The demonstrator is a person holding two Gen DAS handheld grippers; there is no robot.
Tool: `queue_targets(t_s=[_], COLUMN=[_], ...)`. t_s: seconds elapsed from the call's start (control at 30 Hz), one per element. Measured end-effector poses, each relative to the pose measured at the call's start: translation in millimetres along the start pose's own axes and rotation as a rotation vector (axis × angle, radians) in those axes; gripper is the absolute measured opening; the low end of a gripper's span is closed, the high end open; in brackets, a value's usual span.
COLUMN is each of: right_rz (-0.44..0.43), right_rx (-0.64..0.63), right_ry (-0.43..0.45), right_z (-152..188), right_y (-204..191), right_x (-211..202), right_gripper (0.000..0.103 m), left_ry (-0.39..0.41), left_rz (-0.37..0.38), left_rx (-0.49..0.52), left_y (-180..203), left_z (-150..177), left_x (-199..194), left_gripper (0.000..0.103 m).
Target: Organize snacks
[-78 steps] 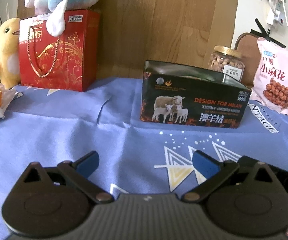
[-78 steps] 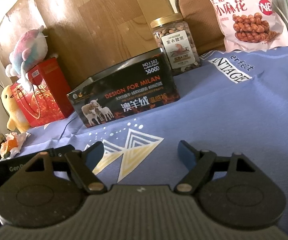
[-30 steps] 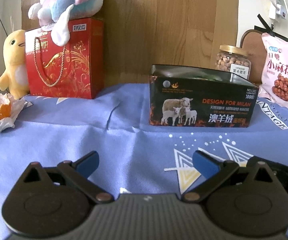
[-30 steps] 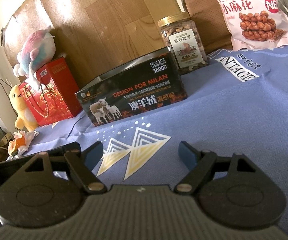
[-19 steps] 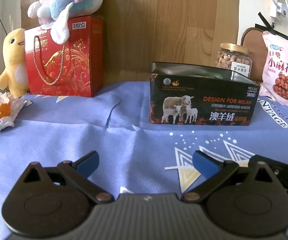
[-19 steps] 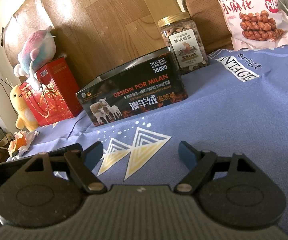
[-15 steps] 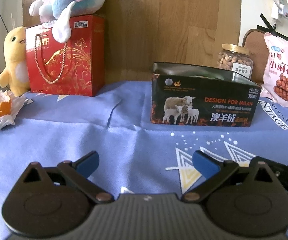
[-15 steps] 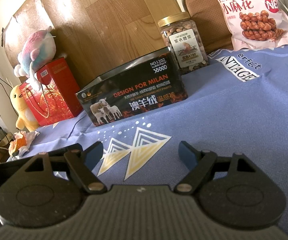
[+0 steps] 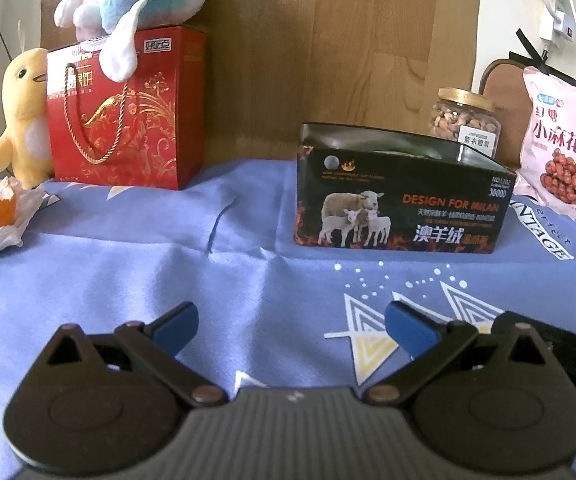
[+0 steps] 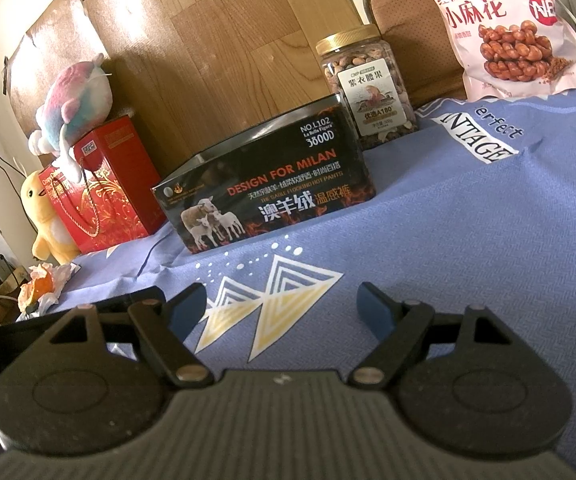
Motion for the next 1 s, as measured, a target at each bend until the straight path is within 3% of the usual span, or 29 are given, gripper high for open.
queue_targets(t_s=[1.0], right_rz=[0.000], right_rx=[0.001], right_ry=[0.001], right_z=[0.5], right_y=[-0.7], right_x=[-0.1], right_gripper=[0.084], left_ry=[-0.031], left_rz=[0.006], left_rx=[0.012], left_y=[1.6], left_z=[2.6], left_x=[4.7], left_gripper=[0.103])
Point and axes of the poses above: each gripper's, at about its wrist camera, not at the fingertips, and x roughly the way its jaws point, y to its right, z to its underside, the point moved 7 cm from there along x, roughly the way its jaws point, and after that the axes turned 8 degrees about x, right-handed, at the moved point
